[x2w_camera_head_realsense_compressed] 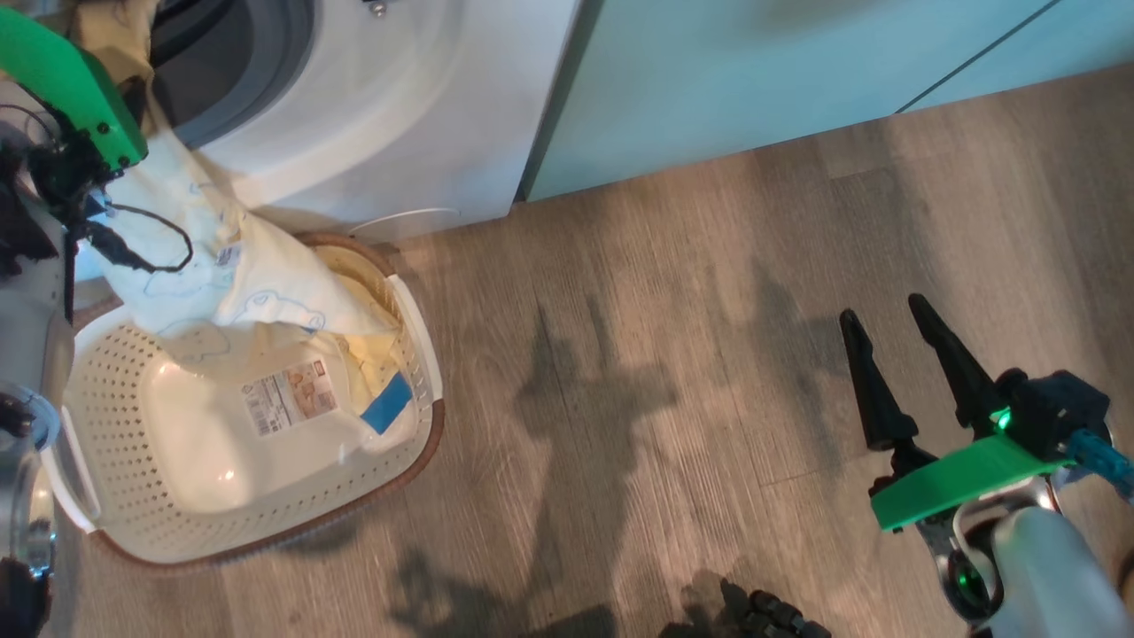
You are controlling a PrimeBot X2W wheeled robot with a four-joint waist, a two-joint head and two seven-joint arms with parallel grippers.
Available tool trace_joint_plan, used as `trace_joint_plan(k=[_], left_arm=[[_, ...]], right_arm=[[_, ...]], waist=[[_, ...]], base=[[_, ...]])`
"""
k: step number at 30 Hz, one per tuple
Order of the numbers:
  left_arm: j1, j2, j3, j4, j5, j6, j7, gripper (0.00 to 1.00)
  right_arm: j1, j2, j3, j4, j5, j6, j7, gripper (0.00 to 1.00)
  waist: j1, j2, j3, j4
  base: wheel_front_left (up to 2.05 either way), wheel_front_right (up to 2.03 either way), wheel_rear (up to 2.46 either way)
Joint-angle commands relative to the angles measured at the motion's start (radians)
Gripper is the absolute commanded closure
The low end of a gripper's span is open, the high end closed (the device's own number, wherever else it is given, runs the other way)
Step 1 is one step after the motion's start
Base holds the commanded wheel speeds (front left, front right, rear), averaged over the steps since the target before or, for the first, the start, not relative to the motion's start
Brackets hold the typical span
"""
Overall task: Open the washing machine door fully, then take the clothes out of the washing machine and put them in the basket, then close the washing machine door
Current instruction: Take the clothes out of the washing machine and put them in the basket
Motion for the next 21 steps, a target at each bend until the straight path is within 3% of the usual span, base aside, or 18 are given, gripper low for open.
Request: trace_joint_plan(k=[1,2,3,4,5,6,7,21], left_arm=[[-0.029,0.043,0.003,-0.011,0.002,-0.008,-0.002,0.00],[-0.031,0.040,0.000,-0.004,0.002,-0.011,-0.004,0.00],[-0.032,0.038,-0.003,0.002,0.002,-0.013,-0.008,0.11],[-0.033,0.037,-0.005,0.008,0.002,-0.016,-0.012,0.30],[-0.034,0.036,-0.008,0.014,0.001,-0.019,-0.017,0.79],[-0.034,0.036,-0.008,0.014,0.001,-0.019,-0.017,0.79],[-0.035,0.033,-0.010,0.019,0.000,-0.023,-0.022,1.00],[0.008,-0.024,-0.062,0.009,-0.020,-0.075,-0.187,1.00]], right_arm=[[-0.012,0.000,0.015,-0.027,0.001,0.004,-0.010,0.00],[-0.013,0.000,0.014,-0.026,0.001,0.004,-0.010,0.00],[-0.014,0.000,0.013,-0.026,0.000,0.004,-0.010,0.00],[-0.015,0.000,0.012,-0.025,-0.001,0.004,-0.010,0.00],[-0.016,0.000,0.011,-0.025,-0.001,0.004,-0.010,0.00],[-0.016,0.000,0.011,-0.025,-0.001,0.004,-0.010,0.00],[-0.017,0.001,0.011,-0.024,-0.001,0.004,-0.010,0.00],[-0.004,-0.015,-0.010,-0.021,-0.006,0.004,-0.010,0.00]], waist=[[-0.0001,0.0000,0.006,0.006],[-0.0001,0.0000,0.007,0.008],[-0.0001,0.0000,0.007,0.010],[-0.0001,0.0000,0.007,0.012],[-0.0001,0.0000,0.007,0.014],[-0.0001,0.0000,0.007,0.014],[-0.0001,0.0000,0.007,0.016],[-0.0001,0.0000,-0.051,0.082]], base=[[0.00,0.00,0.00],[0.00,0.00,0.00],[0.00,0.00,0.00],[0.00,0.00,0.00],[0.00,0.00,0.00],[0.00,0.00,0.00],[0.00,0.00,0.00],[0.00,0.00,0.00]])
